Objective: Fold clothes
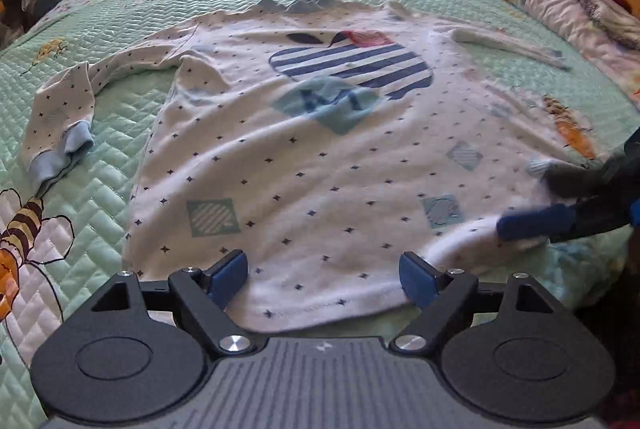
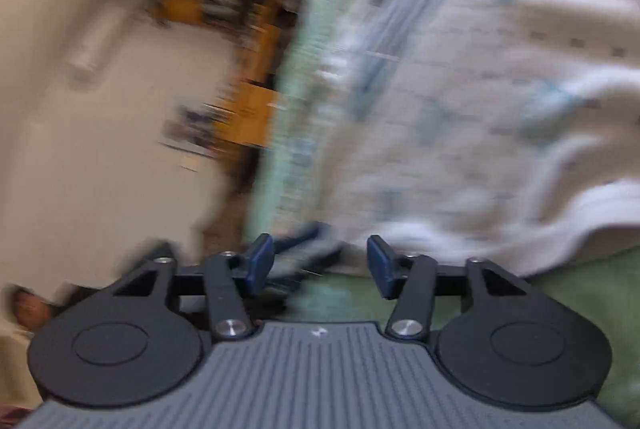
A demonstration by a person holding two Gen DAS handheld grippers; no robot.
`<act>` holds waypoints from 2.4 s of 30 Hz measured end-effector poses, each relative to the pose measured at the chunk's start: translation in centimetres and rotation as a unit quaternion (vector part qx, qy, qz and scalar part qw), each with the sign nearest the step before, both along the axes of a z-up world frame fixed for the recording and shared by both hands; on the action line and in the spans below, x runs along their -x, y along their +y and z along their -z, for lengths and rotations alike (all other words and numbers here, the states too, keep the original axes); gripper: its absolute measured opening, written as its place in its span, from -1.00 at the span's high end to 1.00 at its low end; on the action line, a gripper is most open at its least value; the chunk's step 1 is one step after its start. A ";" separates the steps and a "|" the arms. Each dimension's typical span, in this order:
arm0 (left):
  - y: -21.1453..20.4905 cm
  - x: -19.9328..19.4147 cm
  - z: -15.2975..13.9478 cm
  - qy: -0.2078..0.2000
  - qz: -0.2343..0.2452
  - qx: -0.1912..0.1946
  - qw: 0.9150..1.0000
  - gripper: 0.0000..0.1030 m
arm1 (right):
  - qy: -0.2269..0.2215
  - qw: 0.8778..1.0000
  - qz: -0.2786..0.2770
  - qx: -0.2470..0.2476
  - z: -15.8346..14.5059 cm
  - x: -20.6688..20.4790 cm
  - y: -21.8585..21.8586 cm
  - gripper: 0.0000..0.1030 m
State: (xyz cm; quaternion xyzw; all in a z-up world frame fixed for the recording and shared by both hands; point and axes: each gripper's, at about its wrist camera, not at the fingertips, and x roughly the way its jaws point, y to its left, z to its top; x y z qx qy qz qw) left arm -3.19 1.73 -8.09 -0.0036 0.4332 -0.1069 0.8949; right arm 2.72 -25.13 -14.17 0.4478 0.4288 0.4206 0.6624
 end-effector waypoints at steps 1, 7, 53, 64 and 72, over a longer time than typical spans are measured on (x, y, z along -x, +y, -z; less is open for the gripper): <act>0.1 0.0 -0.3 -0.009 0.000 0.008 1.000 -0.67 | -0.009 1.000 0.005 -0.017 -0.5 0.1 -0.1 -0.26; -1.1 -0.2 0.5 0.006 0.003 -0.052 0.999 -0.68 | -0.039 0.987 -0.001 0.154 -0.3 0.3 2.6 0.23; 16.0 3.7 -1.8 -0.087 -0.294 0.121 0.944 -0.97 | -0.151 0.919 0.266 0.247 -4.9 4.1 -6.4 -0.72; 13.7 0.7 0.8 -0.021 -0.190 0.186 0.964 -0.93 | -0.093 0.946 0.236 0.204 -2.7 3.2 -7.4 -0.72; 11.9 -1.7 1.8 0.014 -0.107 0.179 0.978 -0.90 | -0.086 0.941 0.238 0.227 -2.0 2.8 -8.9 -0.72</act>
